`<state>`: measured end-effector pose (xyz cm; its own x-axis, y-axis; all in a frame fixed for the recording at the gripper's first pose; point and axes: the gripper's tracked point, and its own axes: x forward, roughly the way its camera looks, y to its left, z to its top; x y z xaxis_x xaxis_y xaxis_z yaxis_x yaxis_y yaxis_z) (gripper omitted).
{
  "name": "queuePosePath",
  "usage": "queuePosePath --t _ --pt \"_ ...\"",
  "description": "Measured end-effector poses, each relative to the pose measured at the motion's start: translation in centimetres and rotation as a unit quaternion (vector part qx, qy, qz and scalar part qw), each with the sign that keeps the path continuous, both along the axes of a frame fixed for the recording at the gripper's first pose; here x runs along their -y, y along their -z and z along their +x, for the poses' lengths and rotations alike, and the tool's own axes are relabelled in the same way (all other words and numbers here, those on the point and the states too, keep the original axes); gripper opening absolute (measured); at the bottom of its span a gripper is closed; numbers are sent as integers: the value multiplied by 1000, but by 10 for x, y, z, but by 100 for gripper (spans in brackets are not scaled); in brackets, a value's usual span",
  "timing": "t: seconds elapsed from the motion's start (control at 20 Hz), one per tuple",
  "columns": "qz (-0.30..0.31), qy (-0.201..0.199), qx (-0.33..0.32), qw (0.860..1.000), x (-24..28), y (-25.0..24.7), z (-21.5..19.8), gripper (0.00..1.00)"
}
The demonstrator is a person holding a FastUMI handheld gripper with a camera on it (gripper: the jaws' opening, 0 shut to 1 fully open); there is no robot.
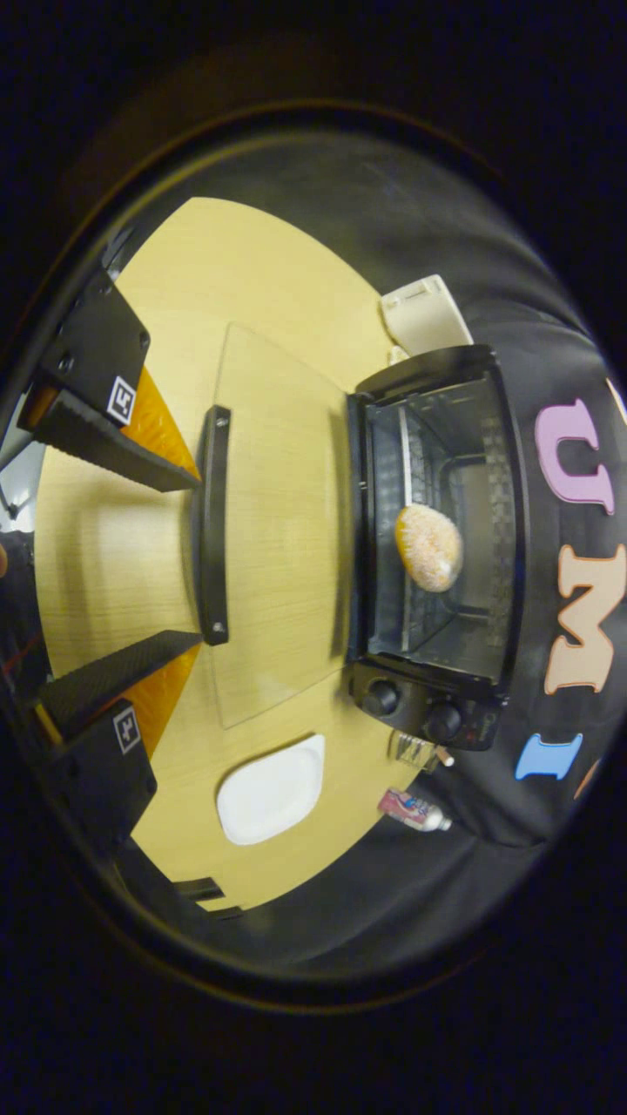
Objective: Open the toaster oven, put the food inside, and close the toaster oven door.
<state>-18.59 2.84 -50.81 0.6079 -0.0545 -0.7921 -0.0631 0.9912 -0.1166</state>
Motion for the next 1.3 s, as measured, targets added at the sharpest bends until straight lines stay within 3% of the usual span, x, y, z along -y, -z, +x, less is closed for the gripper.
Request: queuePosePath --t 0.3,0.9,1.3 --pt "-16 -27 32 999 -5 -28 12 99" --pt "61 -6 109 992 -25 -84 53 99" --pt "72 2 174 982 -32 -129 100 100"
